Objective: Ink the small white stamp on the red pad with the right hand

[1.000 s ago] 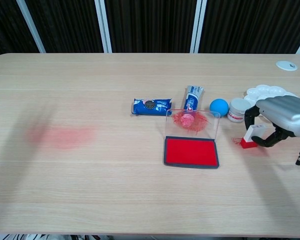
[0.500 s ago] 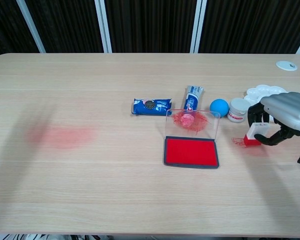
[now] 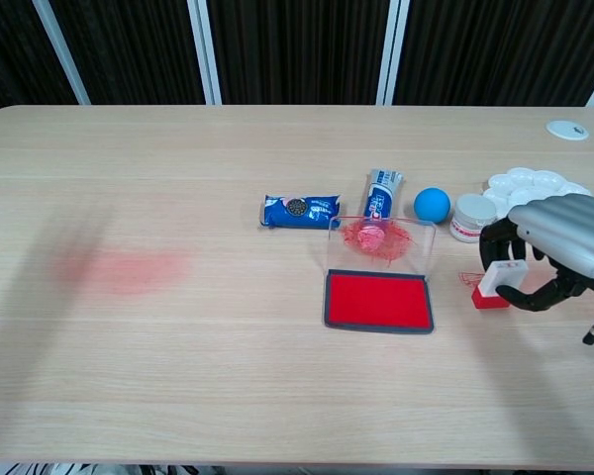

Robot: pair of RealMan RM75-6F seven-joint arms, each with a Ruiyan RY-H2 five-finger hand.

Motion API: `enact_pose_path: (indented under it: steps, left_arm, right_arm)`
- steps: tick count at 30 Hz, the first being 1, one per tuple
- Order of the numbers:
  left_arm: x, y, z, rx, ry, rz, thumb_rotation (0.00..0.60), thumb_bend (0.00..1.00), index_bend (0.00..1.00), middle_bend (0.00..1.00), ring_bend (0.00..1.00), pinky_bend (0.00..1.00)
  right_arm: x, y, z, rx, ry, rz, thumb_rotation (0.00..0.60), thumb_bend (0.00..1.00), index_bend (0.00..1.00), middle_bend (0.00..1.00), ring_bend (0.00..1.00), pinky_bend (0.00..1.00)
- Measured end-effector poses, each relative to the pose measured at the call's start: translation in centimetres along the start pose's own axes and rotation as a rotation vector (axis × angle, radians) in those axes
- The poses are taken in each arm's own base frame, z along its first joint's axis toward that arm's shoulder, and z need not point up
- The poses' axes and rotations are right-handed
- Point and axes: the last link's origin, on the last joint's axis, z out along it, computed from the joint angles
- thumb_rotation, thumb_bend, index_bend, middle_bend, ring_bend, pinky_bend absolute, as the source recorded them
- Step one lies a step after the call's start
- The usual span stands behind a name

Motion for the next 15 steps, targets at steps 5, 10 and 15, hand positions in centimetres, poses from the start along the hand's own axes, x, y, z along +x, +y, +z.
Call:
enact_pose_path:
  steps: [5, 10, 15]
  left_arm:
    - [0.0, 0.1, -0.1, -0.007, -0.003, 0.006, 0.600, 0.00, 0.00, 0.00, 0.00, 0.00]
    - [0.0, 0.0, 0.0, -0.006, -0.005, -0.001, 0.600, 0.00, 0.00, 0.00, 0.00, 0.00]
    - [0.2, -0.1, 0.0, -0.006, -0.005, -0.008, 0.600, 0.00, 0.00, 0.00, 0.00, 0.00]
  right_arm:
    - [0.5, -2.5, -0.4, 0.037, -0.017, 0.010, 0.600, 0.57, 0.72, 0.58, 0.46, 0.46]
    - [1.0, -5.1, 0.0, 0.065, -0.010, 0.032, 0.600, 0.57, 0.72, 0.58, 0.47, 0.46]
    - [1.1, -7.6, 1.0, 0.086, -0.003, 0.036, 0.600, 0.57, 0.72, 0.58, 0.47, 0.46]
